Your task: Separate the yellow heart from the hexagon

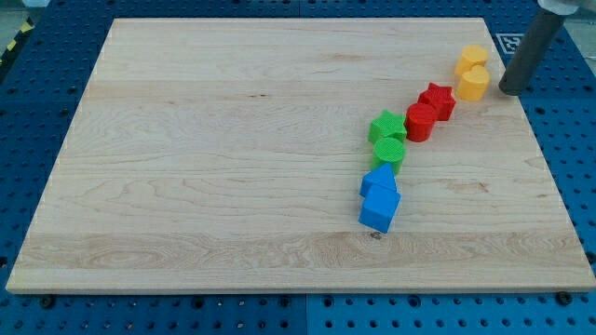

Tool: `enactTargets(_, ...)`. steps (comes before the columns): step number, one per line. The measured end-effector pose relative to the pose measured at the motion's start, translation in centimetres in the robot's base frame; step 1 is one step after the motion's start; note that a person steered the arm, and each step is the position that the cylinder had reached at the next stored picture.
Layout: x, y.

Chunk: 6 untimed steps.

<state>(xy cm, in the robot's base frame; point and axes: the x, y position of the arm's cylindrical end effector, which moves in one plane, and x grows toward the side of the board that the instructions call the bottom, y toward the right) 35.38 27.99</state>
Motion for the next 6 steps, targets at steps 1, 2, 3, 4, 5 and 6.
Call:
enactTargets(1, -0.6, -1.3)
enactTargets(2, -0.5, -1.3)
enactTargets(3, -0.4, -1.3)
enactTargets(4, -0.3, -1.5)
enactTargets(5, -0.3, -3.9)
enactTargets(6, -0.4, -5.4)
